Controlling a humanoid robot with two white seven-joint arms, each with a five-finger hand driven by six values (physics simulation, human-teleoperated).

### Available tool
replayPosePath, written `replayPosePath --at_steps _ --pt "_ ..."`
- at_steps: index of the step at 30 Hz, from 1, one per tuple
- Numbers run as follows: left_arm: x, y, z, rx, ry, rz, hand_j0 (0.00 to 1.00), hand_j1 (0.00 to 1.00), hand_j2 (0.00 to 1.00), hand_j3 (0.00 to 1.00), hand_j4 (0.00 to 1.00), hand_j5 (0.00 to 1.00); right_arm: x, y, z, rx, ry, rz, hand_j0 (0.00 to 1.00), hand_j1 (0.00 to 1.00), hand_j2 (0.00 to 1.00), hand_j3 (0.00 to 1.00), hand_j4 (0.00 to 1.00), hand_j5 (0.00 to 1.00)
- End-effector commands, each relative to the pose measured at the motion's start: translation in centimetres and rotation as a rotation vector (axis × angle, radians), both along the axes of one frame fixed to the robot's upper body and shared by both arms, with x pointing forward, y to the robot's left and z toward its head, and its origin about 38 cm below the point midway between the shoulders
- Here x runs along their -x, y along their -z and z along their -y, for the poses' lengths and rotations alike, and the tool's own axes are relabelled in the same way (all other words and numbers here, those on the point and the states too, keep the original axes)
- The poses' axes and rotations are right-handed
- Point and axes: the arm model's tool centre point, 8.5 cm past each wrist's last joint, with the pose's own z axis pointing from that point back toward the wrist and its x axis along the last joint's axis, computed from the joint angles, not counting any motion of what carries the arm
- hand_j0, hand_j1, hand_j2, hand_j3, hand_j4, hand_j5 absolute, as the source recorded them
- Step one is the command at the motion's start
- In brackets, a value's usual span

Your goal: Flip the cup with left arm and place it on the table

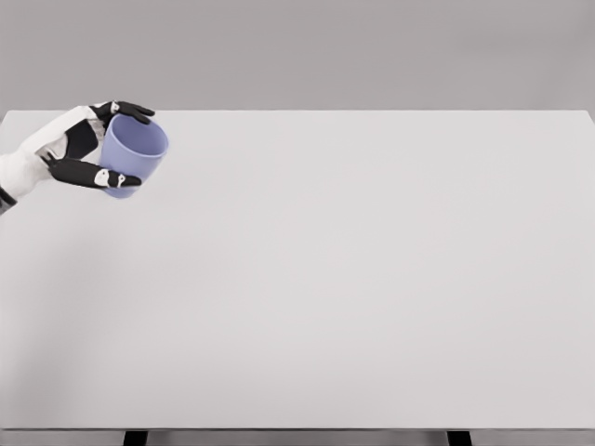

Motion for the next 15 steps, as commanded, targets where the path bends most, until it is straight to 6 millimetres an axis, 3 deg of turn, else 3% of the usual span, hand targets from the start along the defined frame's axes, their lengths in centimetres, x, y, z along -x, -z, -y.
replayPosePath --at_steps 1,6,12,15 --pt "-0.5 0.3 2.0 0.196 0.016 -0.01 0.63 0.63 0.63 0.63 0.63 0.63 0.1 0.0 0.0 0.0 0.0 -0.001 1.0 1.0 1.0 1.0 1.0 1.0" --pt "-1.1 2.6 6.9 0.307 0.066 0.012 0.63 0.63 0.63 0.63 0.63 0.63 0.0 0.0 0.0 0.0 0.0 0.0 1.0 1.0 1.0 1.0 1.0 1.0" --pt "0.2 4.6 11.4 0.32 0.159 0.102 0.63 0.63 0.63 0.63 0.63 0.63 0.0 0.0 0.0 0.0 0.0 0.0 1.0 1.0 1.0 1.0 1.0 1.0" --pt "0.2 5.2 12.3 0.331 0.166 0.088 0.63 0.63 0.63 0.63 0.63 0.63 0.0 0.0 0.0 0.0 0.0 0.0 1.0 1.0 1.0 1.0 1.0 1.0"
